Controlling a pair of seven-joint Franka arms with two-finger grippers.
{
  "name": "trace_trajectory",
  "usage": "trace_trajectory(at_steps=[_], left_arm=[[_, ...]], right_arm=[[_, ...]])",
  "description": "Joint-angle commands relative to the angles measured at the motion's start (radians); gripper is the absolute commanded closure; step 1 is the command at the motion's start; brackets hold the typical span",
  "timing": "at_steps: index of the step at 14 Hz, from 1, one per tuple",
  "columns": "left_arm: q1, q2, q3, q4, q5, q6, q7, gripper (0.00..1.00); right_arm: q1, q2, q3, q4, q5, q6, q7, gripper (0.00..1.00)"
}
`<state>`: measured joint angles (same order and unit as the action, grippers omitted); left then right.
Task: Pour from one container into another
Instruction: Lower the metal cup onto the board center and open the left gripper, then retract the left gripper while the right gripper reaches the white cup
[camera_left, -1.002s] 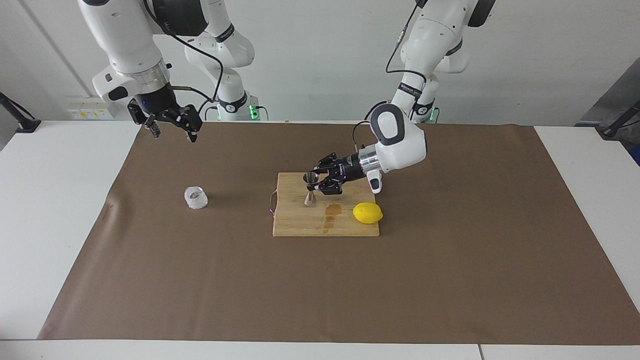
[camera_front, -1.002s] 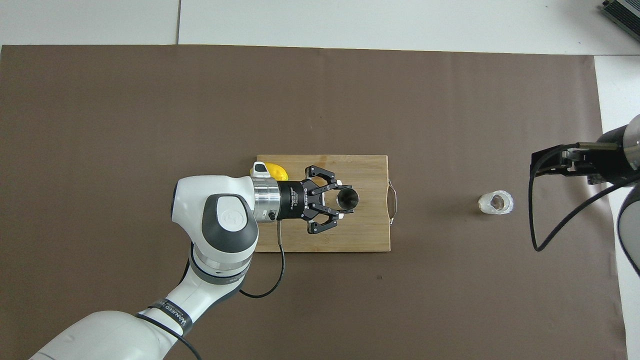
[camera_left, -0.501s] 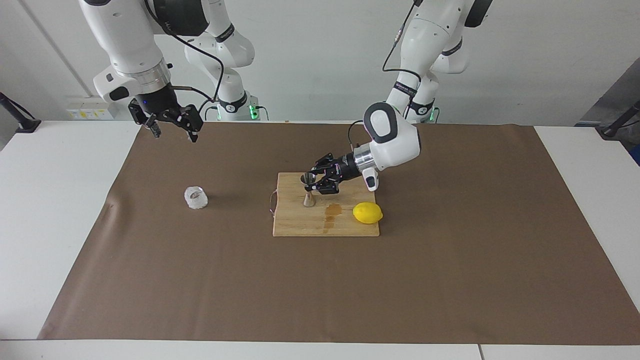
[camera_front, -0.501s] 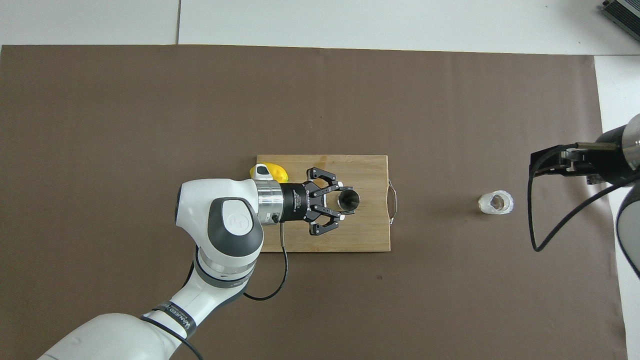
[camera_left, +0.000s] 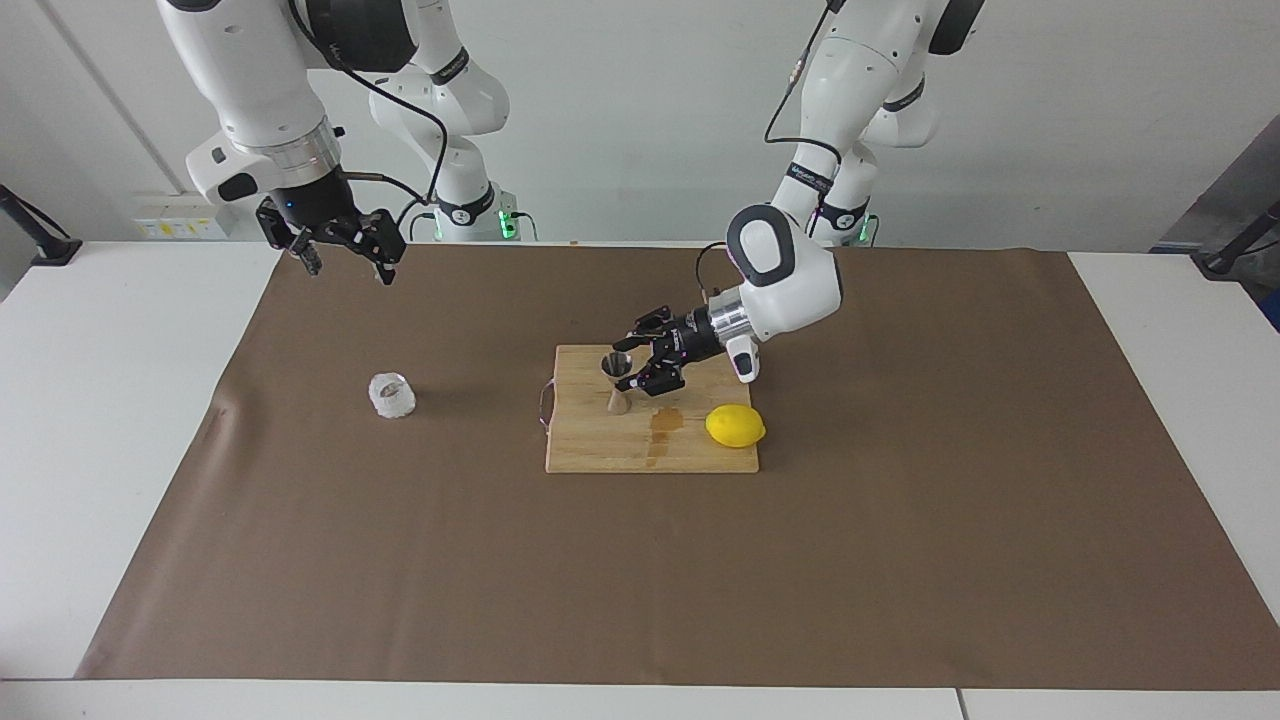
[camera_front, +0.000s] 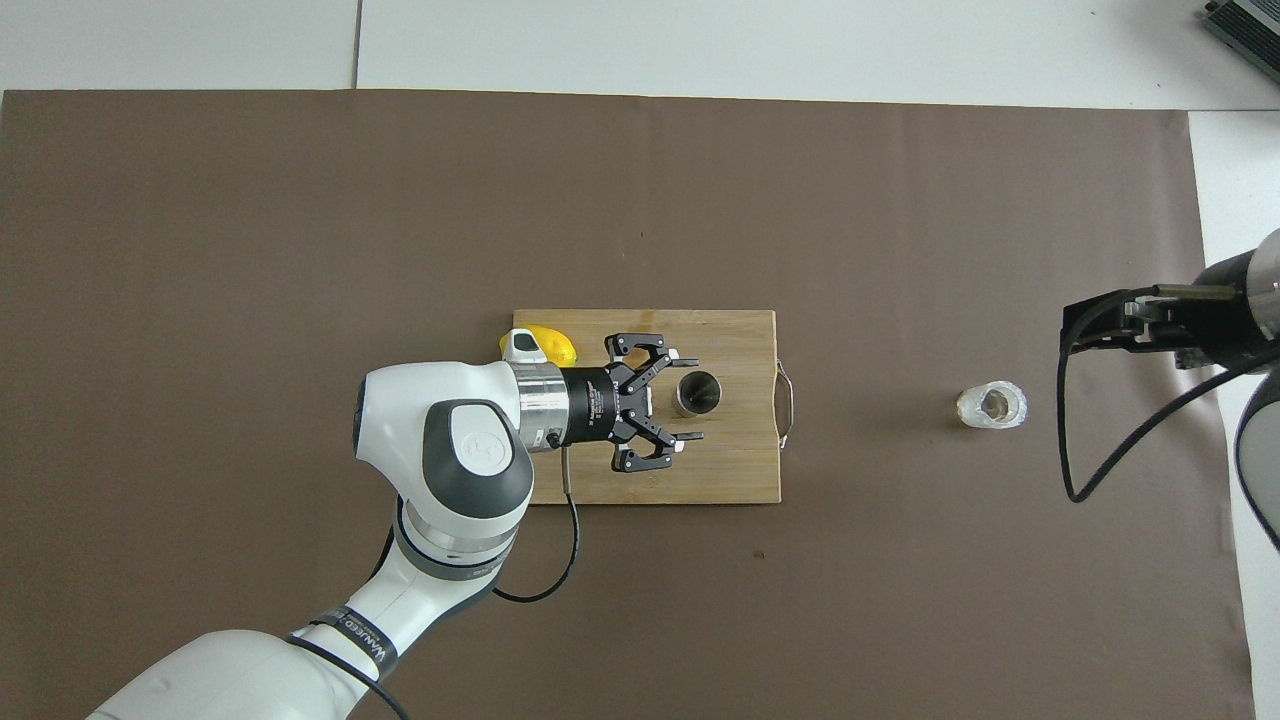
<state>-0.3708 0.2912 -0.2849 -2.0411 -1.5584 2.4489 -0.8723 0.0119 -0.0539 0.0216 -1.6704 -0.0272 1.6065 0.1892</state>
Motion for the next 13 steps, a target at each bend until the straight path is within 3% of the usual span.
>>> trace_trajectory(at_steps=[1,7,13], left_arm=[[0.009,-0.026,0.012,0.001,0.012,-0.014,0.029,0.00],[0.157,-0.086,0.013,0.042,0.263,-0.188,0.027,0.00],[0.283,-0.080,0.015,0.131,0.628,-0.315,0.035,0.00]], right_arm=[[-0.020,-0.006,0.008,0.000,0.006,-0.008,-0.017,0.00],[-0.023,-0.004,0.011,0.000,0.006,-0.008,-0.054,0.00],[-0.030,-0.055,0.009,-0.129,0.007,0.085,-0.472,0.00]])
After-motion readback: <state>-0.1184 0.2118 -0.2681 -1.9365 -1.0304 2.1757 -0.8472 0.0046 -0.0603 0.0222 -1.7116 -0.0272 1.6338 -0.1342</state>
